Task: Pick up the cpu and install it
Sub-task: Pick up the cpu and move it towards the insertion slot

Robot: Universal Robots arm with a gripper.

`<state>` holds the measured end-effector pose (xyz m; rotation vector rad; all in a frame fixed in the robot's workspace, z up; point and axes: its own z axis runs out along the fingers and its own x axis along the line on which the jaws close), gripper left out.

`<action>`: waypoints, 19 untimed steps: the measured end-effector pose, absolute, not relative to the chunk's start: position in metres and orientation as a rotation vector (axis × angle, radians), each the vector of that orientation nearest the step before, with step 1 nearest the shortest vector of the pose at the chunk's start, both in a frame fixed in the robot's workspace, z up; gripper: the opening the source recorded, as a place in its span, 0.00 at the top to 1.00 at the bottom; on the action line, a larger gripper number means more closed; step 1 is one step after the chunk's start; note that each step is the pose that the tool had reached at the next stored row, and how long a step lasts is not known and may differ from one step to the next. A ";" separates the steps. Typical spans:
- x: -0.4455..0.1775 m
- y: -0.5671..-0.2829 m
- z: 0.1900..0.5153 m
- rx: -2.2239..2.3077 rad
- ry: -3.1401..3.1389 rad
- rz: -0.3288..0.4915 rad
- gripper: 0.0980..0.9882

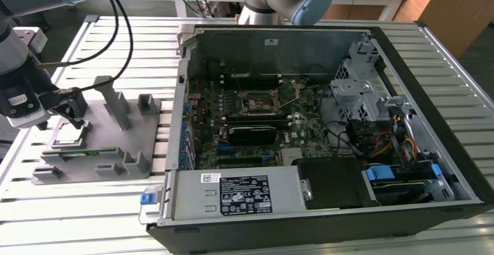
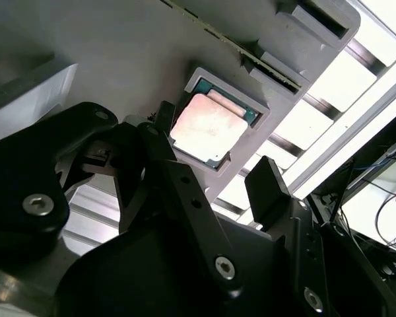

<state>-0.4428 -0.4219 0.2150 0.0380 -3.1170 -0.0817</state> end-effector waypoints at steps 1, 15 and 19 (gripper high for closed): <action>-0.443 -0.422 0.214 0.038 -3.117 -0.082 0.32; -0.443 -0.422 0.199 0.036 -3.117 -0.082 0.32; -0.443 -0.420 0.196 0.036 -3.117 -0.082 0.32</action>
